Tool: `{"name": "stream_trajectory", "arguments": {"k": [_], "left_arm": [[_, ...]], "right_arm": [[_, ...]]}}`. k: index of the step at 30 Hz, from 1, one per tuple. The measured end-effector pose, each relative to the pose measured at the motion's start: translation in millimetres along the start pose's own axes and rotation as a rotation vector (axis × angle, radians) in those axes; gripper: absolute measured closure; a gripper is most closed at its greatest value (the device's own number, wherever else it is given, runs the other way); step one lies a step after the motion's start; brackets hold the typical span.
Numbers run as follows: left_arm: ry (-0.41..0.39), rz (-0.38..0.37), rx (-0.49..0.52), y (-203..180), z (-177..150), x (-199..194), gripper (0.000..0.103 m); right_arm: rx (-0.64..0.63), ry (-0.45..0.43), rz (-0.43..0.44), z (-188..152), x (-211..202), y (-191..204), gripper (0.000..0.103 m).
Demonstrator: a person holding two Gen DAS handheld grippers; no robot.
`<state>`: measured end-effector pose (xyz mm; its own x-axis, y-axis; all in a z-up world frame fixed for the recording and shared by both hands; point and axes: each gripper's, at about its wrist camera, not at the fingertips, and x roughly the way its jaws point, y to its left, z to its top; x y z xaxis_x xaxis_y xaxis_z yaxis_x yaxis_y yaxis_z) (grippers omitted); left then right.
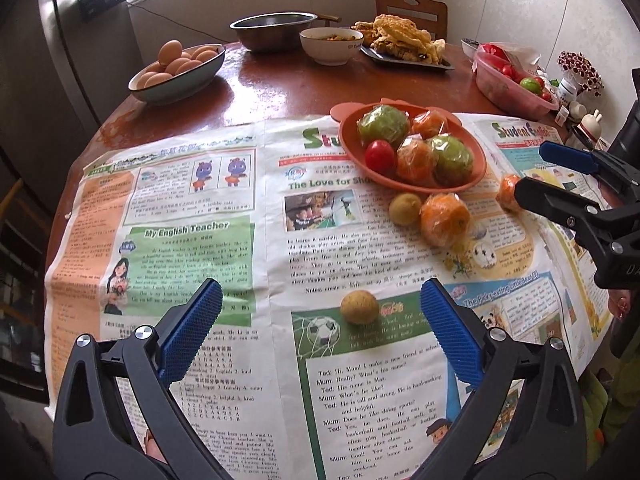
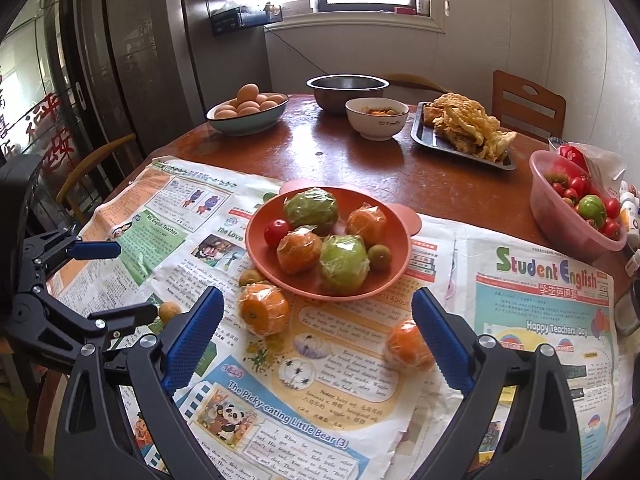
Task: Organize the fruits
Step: 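Withdraw both open tools from the plate toward the remaining loose fruits, then grasp a small brown round fruit with the left tool while the right grasps a wrapped orange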
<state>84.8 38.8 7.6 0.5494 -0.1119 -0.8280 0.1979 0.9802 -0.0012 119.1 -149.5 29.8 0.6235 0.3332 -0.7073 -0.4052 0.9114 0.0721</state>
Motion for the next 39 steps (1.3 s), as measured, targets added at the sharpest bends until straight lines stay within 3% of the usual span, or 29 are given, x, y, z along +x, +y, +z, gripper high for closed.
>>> {"name": "stream_trajectory", "arguments": {"k": [15,21,27,39], "left_arm": [[0.018,-0.002,0.028,-5,-20,9,0.01],[0.02,-0.033,0.04,-6,-23,13,0.029],[0.023,-0.085,0.046,-6,-22,15,0.046],[0.042,-0.121,0.054,-5,-22,21,0.065]], "right_arm": [[-0.005,0.047,0.029,-14,17,13,0.008],[0.012,0.069,0.048,-18,29,16,0.01],[-0.003,0.101,0.059,-19,42,23,0.025],[-0.023,0.137,0.089,-18,63,34,0.06]]}}
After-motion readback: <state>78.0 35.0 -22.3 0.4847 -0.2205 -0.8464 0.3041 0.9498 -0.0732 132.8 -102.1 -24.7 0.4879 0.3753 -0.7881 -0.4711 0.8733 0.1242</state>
